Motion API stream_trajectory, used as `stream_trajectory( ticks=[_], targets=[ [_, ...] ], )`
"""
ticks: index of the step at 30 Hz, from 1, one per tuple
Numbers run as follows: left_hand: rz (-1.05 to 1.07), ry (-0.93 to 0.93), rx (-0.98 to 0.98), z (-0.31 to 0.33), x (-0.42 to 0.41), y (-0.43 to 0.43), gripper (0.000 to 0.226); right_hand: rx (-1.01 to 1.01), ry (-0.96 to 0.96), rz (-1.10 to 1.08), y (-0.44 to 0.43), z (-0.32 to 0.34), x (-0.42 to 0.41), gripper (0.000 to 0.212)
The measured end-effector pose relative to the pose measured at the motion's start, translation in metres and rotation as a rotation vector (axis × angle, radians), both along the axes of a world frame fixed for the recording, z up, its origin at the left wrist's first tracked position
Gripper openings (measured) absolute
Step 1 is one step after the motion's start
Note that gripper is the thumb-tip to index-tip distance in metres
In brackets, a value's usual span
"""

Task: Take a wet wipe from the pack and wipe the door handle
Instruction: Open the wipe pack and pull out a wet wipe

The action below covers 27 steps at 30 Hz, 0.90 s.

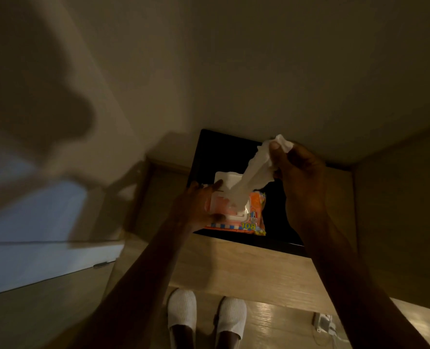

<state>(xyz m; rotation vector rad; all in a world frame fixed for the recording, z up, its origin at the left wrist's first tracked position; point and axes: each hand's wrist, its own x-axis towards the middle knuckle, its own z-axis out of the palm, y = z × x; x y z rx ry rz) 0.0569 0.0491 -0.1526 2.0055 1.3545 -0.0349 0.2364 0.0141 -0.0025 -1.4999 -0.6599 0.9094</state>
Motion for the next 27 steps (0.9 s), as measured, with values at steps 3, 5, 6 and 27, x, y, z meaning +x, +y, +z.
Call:
stream_trajectory(
  ticks=[3, 5, 6, 27],
  targets=[
    [0.009, -0.021, -0.015, 0.004, 0.004, 0.0, 0.081, 0.053, -0.025, -0.001, 0.005, 0.02, 0.005, 0.025],
    [0.011, -0.034, -0.031, 0.002, 0.005, -0.001, 0.082, 0.065, -0.076, -0.017, 0.009, 0.031, 0.009, 0.026],
    [0.013, -0.021, -0.032, 0.001, 0.005, -0.001, 0.084, 0.06, -0.095, -0.028, 0.01, 0.034, 0.01, 0.024],
    [0.411, -0.526, -0.208, 0.228, -0.028, -0.053, 0.032, -0.069, -0.153, 0.357, -0.036, 0.208, 0.019, 0.033]
  ],
)
